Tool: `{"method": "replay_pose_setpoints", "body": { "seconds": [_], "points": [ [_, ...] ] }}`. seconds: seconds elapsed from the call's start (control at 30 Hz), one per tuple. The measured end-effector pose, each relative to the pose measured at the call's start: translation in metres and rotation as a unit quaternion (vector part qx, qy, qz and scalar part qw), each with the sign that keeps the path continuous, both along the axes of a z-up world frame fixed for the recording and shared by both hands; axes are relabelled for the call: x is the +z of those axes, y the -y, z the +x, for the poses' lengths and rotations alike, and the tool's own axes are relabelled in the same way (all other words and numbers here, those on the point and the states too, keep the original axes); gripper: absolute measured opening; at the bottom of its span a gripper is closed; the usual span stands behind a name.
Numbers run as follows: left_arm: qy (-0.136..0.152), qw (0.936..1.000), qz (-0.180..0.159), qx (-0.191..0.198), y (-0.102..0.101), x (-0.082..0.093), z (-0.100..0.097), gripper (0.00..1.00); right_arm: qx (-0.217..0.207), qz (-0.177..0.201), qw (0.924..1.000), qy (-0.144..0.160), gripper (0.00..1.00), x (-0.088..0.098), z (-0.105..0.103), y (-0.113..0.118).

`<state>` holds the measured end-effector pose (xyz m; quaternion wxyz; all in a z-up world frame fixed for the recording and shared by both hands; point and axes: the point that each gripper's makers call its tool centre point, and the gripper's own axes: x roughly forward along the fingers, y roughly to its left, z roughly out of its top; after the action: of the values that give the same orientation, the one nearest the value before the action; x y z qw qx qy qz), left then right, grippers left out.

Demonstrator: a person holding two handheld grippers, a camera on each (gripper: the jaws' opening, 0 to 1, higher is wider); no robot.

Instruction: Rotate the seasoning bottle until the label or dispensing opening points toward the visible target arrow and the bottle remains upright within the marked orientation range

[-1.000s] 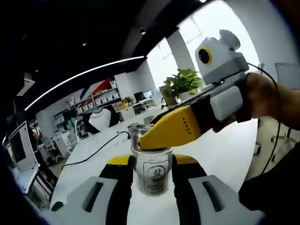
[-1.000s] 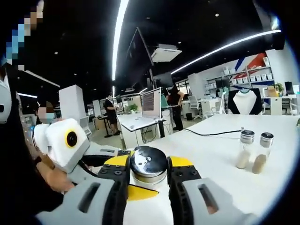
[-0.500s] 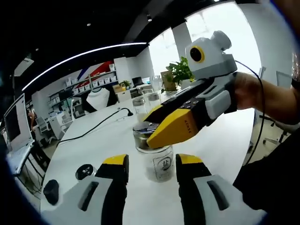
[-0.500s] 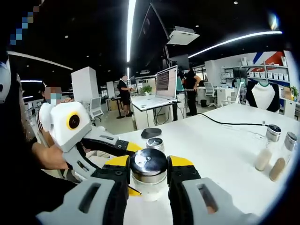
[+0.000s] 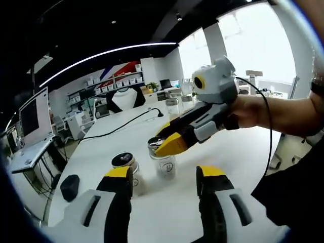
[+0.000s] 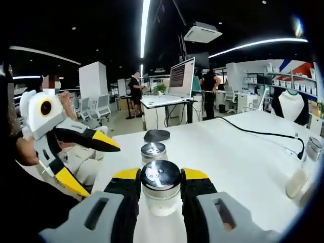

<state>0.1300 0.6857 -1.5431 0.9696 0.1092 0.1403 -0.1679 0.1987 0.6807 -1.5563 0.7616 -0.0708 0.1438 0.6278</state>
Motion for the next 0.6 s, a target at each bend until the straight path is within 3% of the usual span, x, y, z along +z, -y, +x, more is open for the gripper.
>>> {"method": "replay_pose_setpoints", "body": {
  "seconds": [0.2,0.6],
  "points": [
    [0.004,1.0000,0.002,0.007,-0.006,0.005,0.000,0.51,0.019,-0.021,0.9994,0.021,0.27,-0.009,0.004,-0.008],
    [0.004,1.0000,-0.003,0.008,-0.006,0.009,0.005,0.50,0.021,-0.021,0.9994,0.017,0.31,-0.008,0.011,-0.010]
  ]
}}
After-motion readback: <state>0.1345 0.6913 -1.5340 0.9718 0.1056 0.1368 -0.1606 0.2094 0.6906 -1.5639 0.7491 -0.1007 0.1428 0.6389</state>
